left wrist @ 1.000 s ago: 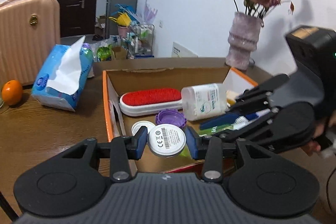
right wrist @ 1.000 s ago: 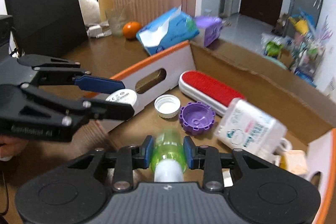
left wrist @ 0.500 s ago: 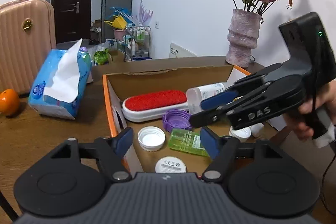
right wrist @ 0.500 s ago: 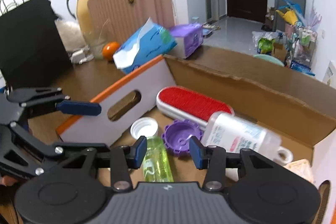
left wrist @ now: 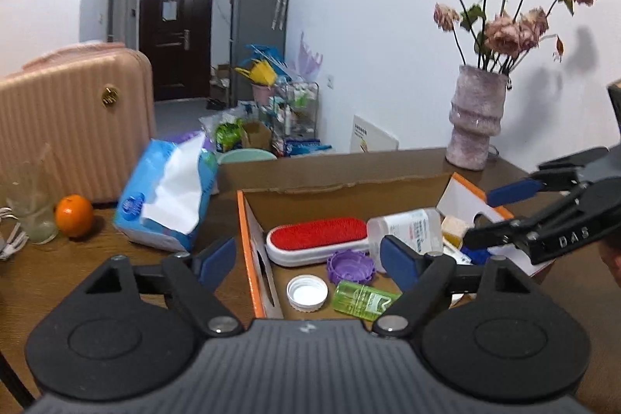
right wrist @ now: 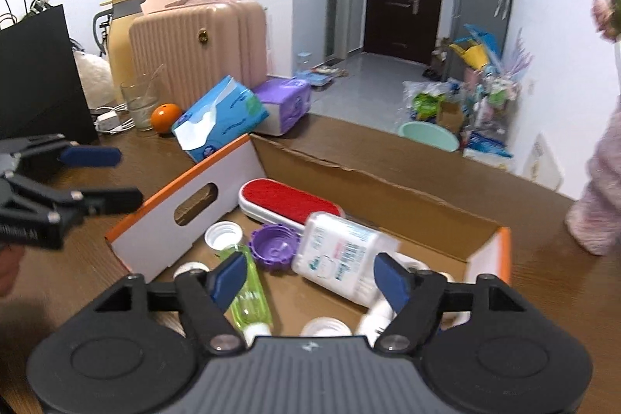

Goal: Organize rigid objects
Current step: 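Withdraw both grippers from the box back over the table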

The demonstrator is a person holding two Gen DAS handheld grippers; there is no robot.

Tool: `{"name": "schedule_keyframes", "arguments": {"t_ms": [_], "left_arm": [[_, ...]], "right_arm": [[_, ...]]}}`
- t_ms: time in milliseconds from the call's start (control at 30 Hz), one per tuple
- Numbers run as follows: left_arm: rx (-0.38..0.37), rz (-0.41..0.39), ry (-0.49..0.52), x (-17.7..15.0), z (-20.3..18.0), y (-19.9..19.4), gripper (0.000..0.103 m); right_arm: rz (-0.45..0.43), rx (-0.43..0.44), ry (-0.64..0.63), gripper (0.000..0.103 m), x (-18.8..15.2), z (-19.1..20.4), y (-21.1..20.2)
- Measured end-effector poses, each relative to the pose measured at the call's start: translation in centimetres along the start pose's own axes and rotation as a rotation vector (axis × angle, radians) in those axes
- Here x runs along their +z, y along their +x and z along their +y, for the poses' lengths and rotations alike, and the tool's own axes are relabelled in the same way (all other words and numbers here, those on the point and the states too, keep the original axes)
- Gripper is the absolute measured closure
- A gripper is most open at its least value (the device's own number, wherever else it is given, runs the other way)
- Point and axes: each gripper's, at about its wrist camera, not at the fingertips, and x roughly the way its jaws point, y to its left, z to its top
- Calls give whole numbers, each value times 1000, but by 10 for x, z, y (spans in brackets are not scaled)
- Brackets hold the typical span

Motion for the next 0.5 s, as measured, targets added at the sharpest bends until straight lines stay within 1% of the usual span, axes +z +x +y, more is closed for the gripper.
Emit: {"name": "schedule_keyframes", "arguments": {"t_ms": [67, 133, 200, 233, 267, 400, 500], "left_arm": [[21, -37, 2, 4, -6, -15, 14], [37, -80, 12, 4, -12, -29, 6], [48, -131, 40, 2, -18, -40, 4], [57, -140, 44, 1, -20, -43, 4], [63, -143, 39, 1, -22, -46, 4], [56, -165, -24, -6, -28, -62, 3], [87, -201, -4, -14, -40, -75, 1]], "right_arm": [[-15, -25, -11, 27, -4, 0, -14], [-32, -50, -8, 24, -10, 2, -27], [-51, -73, 1, 21, -16, 2, -40], [-65, -86, 7, 20, -21, 3, -48], [-79, -99, 12, 17, -25, 4, -55], [-152, -162, 37, 14, -43, 9, -78], [-230, -216, 73, 12, -56, 10, -92]]}}
